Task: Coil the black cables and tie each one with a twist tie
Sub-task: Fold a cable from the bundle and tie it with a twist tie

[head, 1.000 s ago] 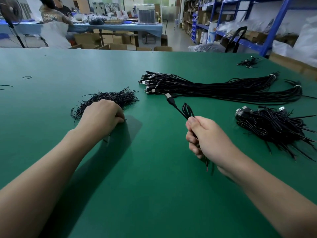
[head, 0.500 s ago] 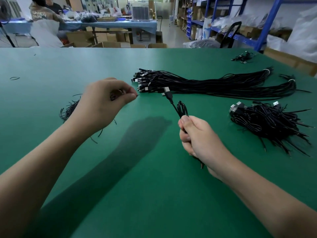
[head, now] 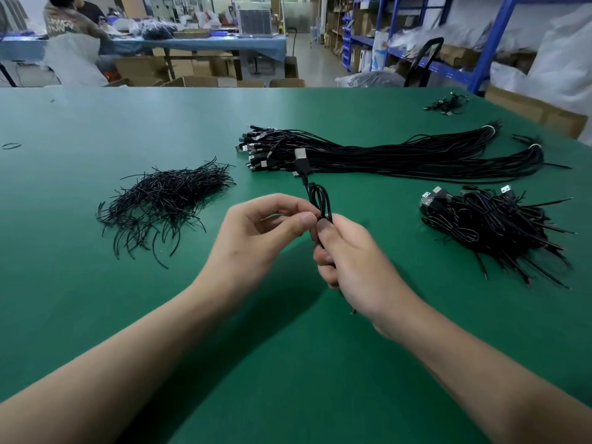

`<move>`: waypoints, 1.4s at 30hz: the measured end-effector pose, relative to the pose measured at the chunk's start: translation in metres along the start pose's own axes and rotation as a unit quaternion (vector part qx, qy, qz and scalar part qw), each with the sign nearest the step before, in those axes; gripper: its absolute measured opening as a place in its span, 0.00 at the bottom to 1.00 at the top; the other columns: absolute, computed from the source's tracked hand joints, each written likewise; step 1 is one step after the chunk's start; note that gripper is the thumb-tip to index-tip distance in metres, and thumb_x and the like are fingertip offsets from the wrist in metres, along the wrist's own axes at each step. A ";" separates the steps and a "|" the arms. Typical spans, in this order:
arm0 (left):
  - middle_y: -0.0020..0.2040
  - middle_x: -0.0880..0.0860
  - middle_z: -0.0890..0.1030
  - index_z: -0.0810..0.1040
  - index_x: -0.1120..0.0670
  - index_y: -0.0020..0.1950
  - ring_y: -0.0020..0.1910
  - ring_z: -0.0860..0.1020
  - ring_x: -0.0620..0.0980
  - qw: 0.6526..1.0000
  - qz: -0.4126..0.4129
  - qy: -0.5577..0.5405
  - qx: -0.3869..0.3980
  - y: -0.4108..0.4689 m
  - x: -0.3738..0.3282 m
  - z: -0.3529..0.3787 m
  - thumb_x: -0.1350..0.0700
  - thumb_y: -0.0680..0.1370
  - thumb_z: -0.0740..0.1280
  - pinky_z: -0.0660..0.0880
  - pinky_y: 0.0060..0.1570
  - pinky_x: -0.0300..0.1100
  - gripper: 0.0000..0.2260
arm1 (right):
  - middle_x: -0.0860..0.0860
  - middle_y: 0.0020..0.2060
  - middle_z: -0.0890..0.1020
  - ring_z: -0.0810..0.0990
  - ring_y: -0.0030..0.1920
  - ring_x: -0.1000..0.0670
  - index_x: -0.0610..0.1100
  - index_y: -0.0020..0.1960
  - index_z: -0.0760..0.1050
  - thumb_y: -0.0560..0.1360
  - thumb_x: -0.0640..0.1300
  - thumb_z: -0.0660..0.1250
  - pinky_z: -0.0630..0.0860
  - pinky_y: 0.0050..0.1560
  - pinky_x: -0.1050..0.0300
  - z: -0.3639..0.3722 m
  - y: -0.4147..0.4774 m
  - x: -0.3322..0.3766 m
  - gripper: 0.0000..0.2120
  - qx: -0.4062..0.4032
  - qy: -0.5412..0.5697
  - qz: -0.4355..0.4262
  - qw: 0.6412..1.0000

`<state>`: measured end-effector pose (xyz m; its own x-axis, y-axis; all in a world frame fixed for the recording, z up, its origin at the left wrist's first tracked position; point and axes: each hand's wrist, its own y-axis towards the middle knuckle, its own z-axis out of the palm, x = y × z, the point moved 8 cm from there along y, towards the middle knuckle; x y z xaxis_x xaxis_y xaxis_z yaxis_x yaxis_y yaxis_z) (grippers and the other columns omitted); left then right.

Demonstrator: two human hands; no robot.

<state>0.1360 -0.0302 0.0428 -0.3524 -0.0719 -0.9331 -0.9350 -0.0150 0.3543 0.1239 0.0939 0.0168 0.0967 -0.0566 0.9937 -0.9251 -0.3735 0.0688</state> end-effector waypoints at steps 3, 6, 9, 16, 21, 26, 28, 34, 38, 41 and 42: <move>0.43 0.51 0.87 0.86 0.53 0.46 0.44 0.84 0.46 0.999 -0.009 -0.030 0.000 -0.005 0.005 0.003 0.54 0.73 0.73 0.78 0.51 0.37 0.05 | 0.58 0.29 0.66 0.61 0.28 0.57 0.47 0.43 0.69 0.86 0.44 0.53 0.58 0.26 0.62 0.001 0.000 -0.002 0.14 -0.002 -0.028 -0.029 0.999; 0.44 0.52 0.87 0.87 0.50 0.45 0.45 0.84 0.48 0.997 -0.032 -0.072 -0.008 -0.007 0.010 0.004 0.54 0.71 0.75 0.79 0.52 0.38 0.04 | 0.55 0.33 0.68 0.63 0.31 0.53 0.42 0.49 0.73 0.86 0.43 0.53 0.59 0.29 0.56 -0.001 0.001 -0.006 0.13 -0.011 -0.056 -0.045 0.997; 0.47 0.55 0.85 0.84 0.50 0.45 0.48 0.83 0.52 0.985 -0.083 -0.149 -0.029 -0.008 0.022 0.001 0.57 0.69 0.78 0.80 0.54 0.42 0.07 | 0.50 0.37 0.69 0.63 0.36 0.46 0.42 0.57 0.76 0.84 0.46 0.53 0.59 0.31 0.51 -0.001 0.001 -0.005 0.14 -0.012 -0.060 -0.065 0.996; 0.49 0.55 0.86 0.84 0.55 0.49 0.46 0.84 0.48 0.962 -0.174 -0.210 0.002 -0.008 0.037 0.005 0.55 0.64 0.78 0.81 0.53 0.40 0.15 | 0.54 0.35 0.69 0.63 0.36 0.45 0.46 0.57 0.77 0.85 0.43 0.53 0.59 0.31 0.51 0.000 0.001 -0.008 0.13 0.007 -0.061 -0.073 0.995; 0.49 0.54 0.87 0.86 0.52 0.48 0.46 0.84 0.47 0.968 -0.161 -0.194 0.021 -0.007 0.035 0.003 0.55 0.64 0.80 0.81 0.51 0.39 0.14 | 0.52 0.36 0.70 0.64 0.36 0.45 0.47 0.57 0.78 0.84 0.47 0.54 0.59 0.30 0.51 0.002 0.000 -0.005 0.13 0.012 -0.068 -0.079 0.994; 0.55 0.58 0.86 0.82 0.58 0.58 0.51 0.84 0.50 0.971 -0.129 -0.200 0.016 -0.006 0.030 0.005 0.54 0.65 0.78 0.79 0.54 0.39 0.23 | 0.59 0.30 0.70 0.66 0.32 0.56 0.45 0.54 0.78 0.86 0.47 0.56 0.62 0.31 0.57 -0.005 0.002 -0.007 0.13 -0.011 -0.074 -0.066 0.995; 0.56 0.59 0.85 0.81 0.60 0.60 0.52 0.83 0.51 0.972 -0.122 -0.200 0.015 -0.006 0.030 0.005 0.56 0.67 0.78 0.78 0.56 0.40 0.23 | 0.57 0.31 0.69 0.65 0.32 0.54 0.45 0.52 0.77 0.86 0.47 0.56 0.61 0.30 0.56 -0.004 0.001 -0.007 0.13 -0.011 -0.070 -0.065 0.995; 0.57 0.59 0.85 0.81 0.58 0.60 0.55 0.82 0.53 0.972 -0.115 -0.203 0.023 -0.005 0.030 0.004 0.58 0.70 0.75 0.78 0.60 0.41 0.19 | 0.51 0.34 0.66 0.61 0.32 0.52 0.43 0.51 0.75 0.86 0.44 0.55 0.58 0.28 0.58 -0.001 -0.001 -0.003 0.12 -0.005 -0.044 -0.062 0.997; 0.49 0.58 0.86 0.81 0.61 0.58 0.45 0.82 0.51 0.977 -0.104 -0.188 0.017 -0.003 0.031 0.003 0.59 0.69 0.75 0.78 0.52 0.40 0.18 | 0.58 0.28 0.68 0.63 0.30 0.53 0.46 0.49 0.75 0.86 0.44 0.54 0.61 0.30 0.53 0.001 -0.004 -0.002 0.12 -0.006 -0.122 -0.069 0.990; 0.43 0.57 0.85 0.81 0.63 0.56 0.39 0.80 0.50 0.978 -0.099 -0.181 0.016 -0.004 0.031 0.003 0.61 0.70 0.76 0.77 0.47 0.39 0.16 | 0.57 0.26 0.70 0.65 0.27 0.53 0.49 0.50 0.75 0.85 0.45 0.54 0.64 0.31 0.51 0.001 -0.008 0.003 0.12 -0.010 -0.227 -0.077 0.971; 0.42 0.56 0.84 0.81 0.63 0.55 0.39 0.79 0.50 0.978 -0.097 -0.183 0.015 -0.004 0.031 0.003 0.61 0.70 0.76 0.77 0.46 0.39 0.15 | 0.56 0.28 0.71 0.67 0.28 0.52 0.50 0.49 0.74 0.85 0.46 0.54 0.66 0.31 0.50 0.001 -0.010 0.007 0.12 -0.010 -0.263 -0.081 0.961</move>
<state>0.1288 -0.0290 0.0125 -0.1526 0.2917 -0.9443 -0.9846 0.0378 0.1708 0.1336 0.0964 0.0228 0.4071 -0.4614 0.7883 -0.8889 -0.3987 0.2258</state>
